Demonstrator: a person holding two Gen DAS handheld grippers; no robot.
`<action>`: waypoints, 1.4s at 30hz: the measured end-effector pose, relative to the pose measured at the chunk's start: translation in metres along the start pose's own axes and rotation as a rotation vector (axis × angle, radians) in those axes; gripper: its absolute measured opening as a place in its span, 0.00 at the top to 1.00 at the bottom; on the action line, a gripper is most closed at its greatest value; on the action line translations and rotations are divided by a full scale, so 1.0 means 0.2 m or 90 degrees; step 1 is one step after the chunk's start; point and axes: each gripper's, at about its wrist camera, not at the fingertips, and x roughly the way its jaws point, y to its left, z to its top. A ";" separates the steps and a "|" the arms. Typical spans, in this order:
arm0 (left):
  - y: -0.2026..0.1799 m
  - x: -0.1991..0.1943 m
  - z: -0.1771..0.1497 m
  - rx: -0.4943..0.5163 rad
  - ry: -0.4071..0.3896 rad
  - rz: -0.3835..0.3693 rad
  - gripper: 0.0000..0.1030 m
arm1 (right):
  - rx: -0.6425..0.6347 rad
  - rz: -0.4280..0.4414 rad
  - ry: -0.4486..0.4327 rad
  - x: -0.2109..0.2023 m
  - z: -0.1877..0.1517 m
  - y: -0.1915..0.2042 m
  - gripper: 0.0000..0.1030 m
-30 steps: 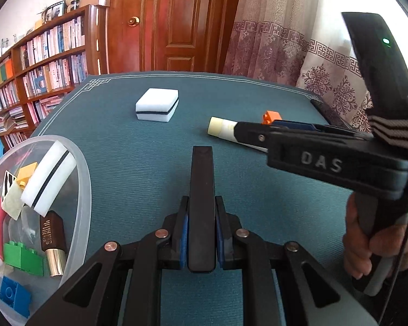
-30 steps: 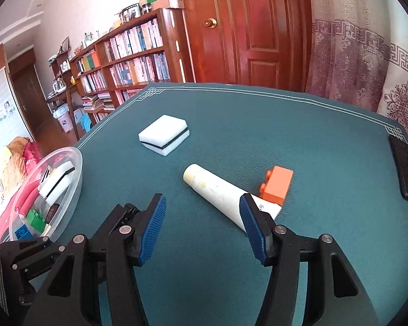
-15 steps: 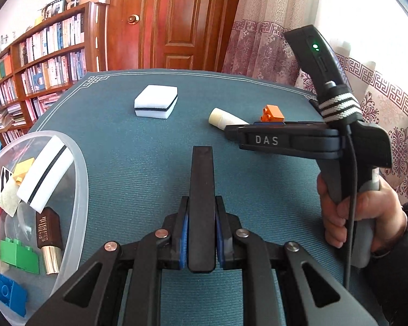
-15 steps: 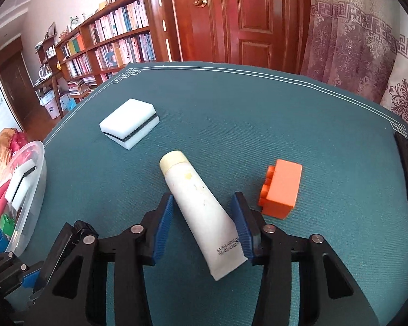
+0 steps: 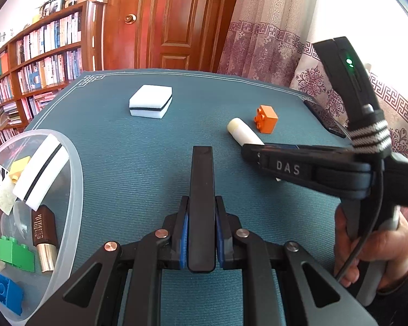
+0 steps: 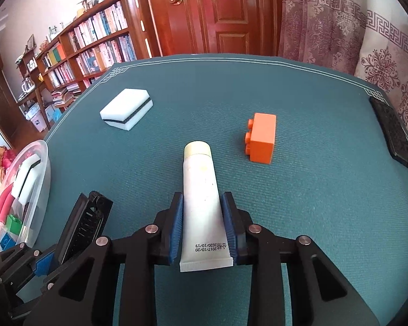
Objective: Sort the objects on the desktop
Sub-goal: 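Carry the black comb and white tube into the clear bowl and open both tools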
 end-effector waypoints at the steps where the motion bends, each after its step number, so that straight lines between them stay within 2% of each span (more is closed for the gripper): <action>1: 0.00 0.00 0.00 -0.001 -0.001 -0.001 0.82 | 0.010 0.001 -0.002 -0.01 -0.01 0.00 0.70; 13: -0.02 -0.06 0.00 0.005 -0.018 -0.016 0.82 | 0.066 -0.055 -0.051 -0.22 -0.11 -0.04 0.72; 20: -0.03 -0.17 -0.01 0.018 -0.046 -0.008 0.82 | 0.082 -0.064 -0.073 -0.32 -0.15 0.00 0.72; 31: 0.14 -0.34 -0.01 -0.013 -0.075 0.019 0.82 | 0.064 -0.028 -0.095 -0.43 -0.18 0.18 0.72; 42: 0.42 -0.46 0.01 -0.071 -0.093 0.063 0.82 | 0.052 0.055 -0.090 -0.43 -0.18 0.40 0.72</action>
